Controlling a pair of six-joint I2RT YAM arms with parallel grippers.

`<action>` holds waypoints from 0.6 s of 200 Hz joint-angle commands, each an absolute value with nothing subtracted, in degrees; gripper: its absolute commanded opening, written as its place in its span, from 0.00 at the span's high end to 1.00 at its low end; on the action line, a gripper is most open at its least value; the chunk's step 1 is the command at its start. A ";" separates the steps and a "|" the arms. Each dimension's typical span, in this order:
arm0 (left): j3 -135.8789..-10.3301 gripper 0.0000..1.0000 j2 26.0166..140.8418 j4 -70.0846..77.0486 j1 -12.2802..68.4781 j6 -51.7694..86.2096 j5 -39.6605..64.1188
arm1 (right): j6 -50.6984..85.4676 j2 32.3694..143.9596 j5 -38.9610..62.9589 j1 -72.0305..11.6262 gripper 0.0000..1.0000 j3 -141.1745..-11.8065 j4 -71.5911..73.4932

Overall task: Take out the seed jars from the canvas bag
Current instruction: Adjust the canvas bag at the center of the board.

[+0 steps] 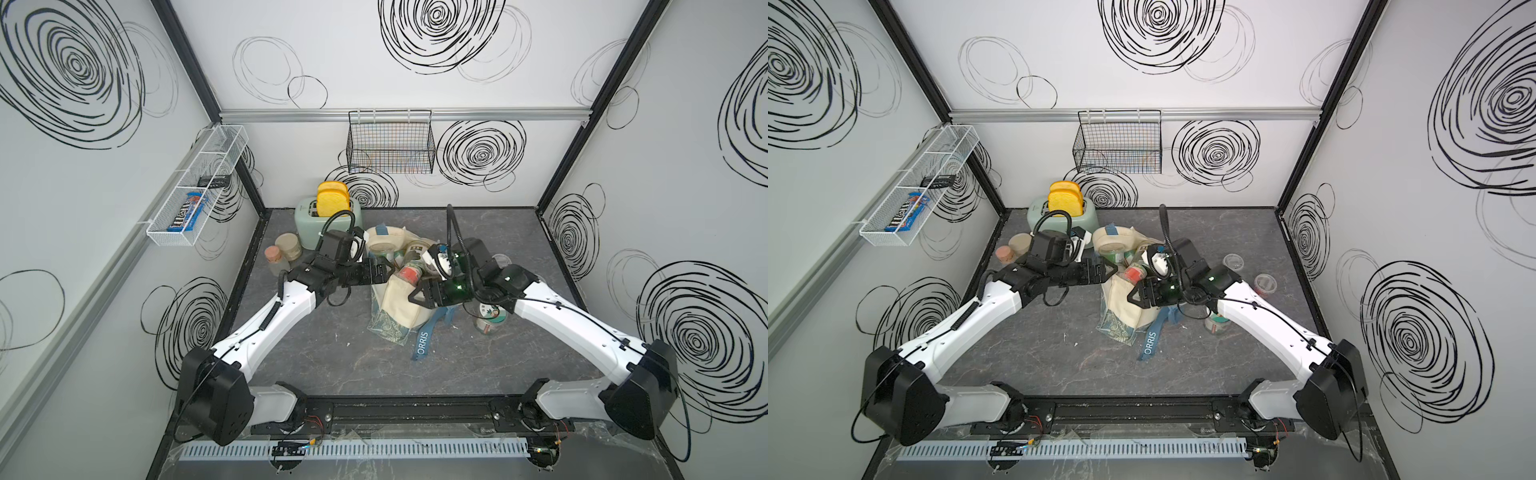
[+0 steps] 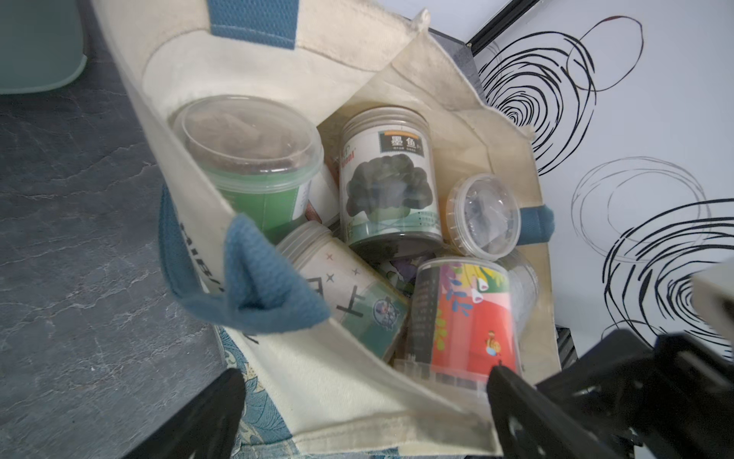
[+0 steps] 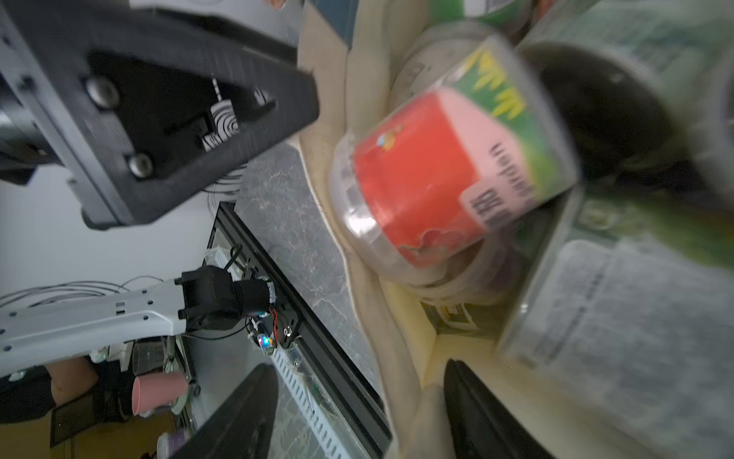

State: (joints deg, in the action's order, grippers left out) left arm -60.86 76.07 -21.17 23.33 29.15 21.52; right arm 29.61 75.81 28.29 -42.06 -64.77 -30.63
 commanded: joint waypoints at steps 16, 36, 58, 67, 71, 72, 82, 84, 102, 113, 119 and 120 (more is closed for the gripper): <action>-60.70 0.00 76.36 -19.62 24.39 29.09 20.15 | 31.28 77.43 29.47 -49.17 0.29 -64.43 -27.69; -60.78 0.01 77.05 -19.36 24.78 29.15 19.50 | 31.20 78.36 28.09 -49.40 0.29 -64.85 -28.82; -61.18 0.03 77.78 -20.71 24.97 28.18 17.13 | 30.35 77.94 26.46 -49.42 0.29 -66.32 -29.42; -60.76 0.05 77.34 -20.63 24.88 28.13 16.61 | 29.76 77.48 24.76 -49.21 0.29 -67.50 -30.21; -60.45 0.05 77.04 -20.45 24.81 28.17 16.53 | 29.51 77.21 23.65 -49.17 0.28 -68.11 -30.57; -60.37 0.05 77.02 -20.42 24.80 28.19 16.53 | 29.43 77.21 23.34 -49.15 0.28 -68.24 -30.67; -59.59 0.05 75.96 -19.84 24.79 28.47 16.76 | 28.65 76.33 20.24 -49.05 0.28 -69.80 -31.30; -59.48 0.04 75.81 -19.66 24.79 28.52 16.85 | 28.54 76.10 19.43 -49.04 0.28 -70.14 -31.38; -58.24 0.03 74.19 -18.61 24.90 29.26 17.73 | 27.31 73.98 13.97 -48.89 0.25 -72.04 -30.29; -57.84 0.01 73.31 -18.22 24.94 29.65 18.10 | 26.69 72.77 10.42 -48.87 0.24 -71.75 -27.95; -57.75 0.00 72.85 -18.19 24.90 29.78 18.11 | 26.19 72.35 9.11 -48.63 0.24 -71.72 -26.97; -57.70 0.00 72.77 -18.15 24.88 29.79 18.11 | 26.10 72.30 8.99 -48.57 0.24 -71.76 -26.89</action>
